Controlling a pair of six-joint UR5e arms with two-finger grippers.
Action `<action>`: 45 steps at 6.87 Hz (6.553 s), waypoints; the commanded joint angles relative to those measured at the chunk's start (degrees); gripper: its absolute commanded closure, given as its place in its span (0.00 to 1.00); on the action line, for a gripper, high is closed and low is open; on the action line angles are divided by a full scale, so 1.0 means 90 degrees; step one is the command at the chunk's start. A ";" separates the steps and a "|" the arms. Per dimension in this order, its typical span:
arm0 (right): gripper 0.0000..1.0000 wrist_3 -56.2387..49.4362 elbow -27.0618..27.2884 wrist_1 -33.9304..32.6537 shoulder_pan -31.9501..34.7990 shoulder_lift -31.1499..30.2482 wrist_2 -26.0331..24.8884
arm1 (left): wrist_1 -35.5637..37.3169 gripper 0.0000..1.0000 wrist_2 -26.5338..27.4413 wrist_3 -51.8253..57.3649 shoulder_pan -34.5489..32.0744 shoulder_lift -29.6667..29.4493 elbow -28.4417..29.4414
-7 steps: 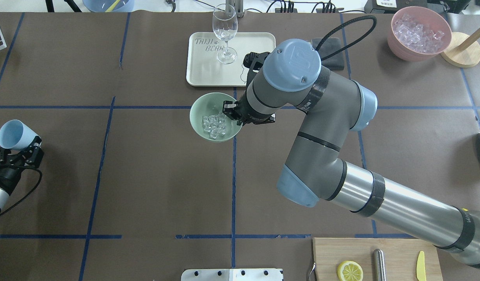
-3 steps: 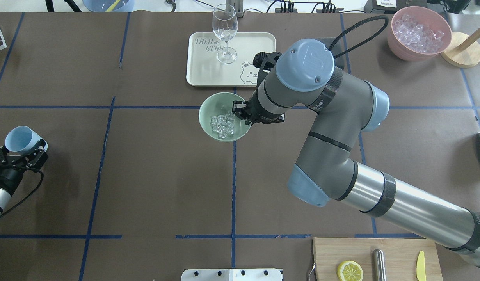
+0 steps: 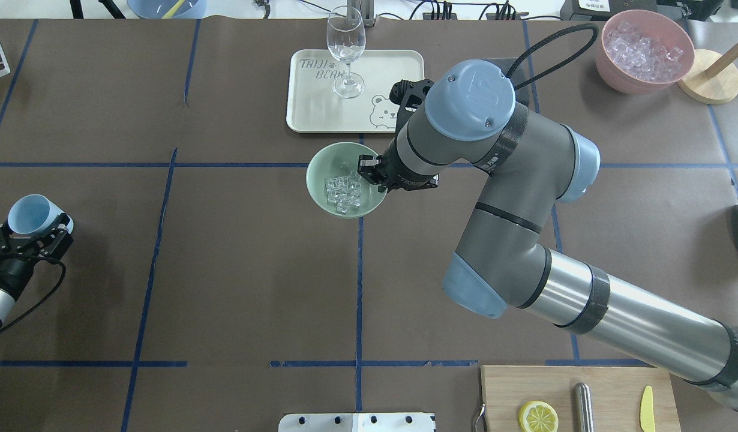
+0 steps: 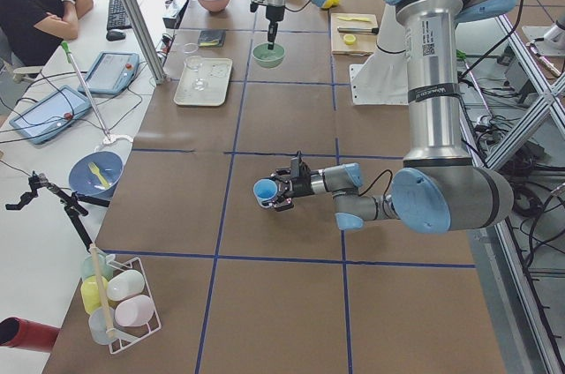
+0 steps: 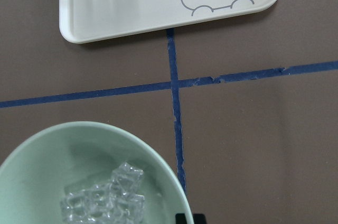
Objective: Pour ice into bowl
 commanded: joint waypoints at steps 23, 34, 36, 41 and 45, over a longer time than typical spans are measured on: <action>0.00 -0.4698 -0.0195 0.3512 0.3400 -0.5746 0.1963 | 0.6585 0.00 -0.6616 0.4554 -0.5167 -0.1413 -0.3383; 0.00 -0.9151 0.1076 -0.1886 0.6099 -0.5227 0.2978 | 0.8238 0.00 -1.0585 0.8299 -0.7953 -0.0994 -0.0973; 0.00 -0.9141 0.1077 -0.1886 0.6099 -0.5276 0.2979 | 0.8306 0.00 -1.0575 0.8132 -0.7953 -0.1052 -0.0940; 0.00 -0.9160 0.0794 -0.1896 0.6245 -0.5316 0.3182 | 0.8482 0.00 -1.0731 0.7682 -0.7953 -0.1033 -0.1390; 0.00 -0.9180 0.0123 -0.1238 0.6284 -0.5267 0.3281 | 0.8472 0.00 -1.0731 0.7692 -0.7953 -0.1013 -0.1371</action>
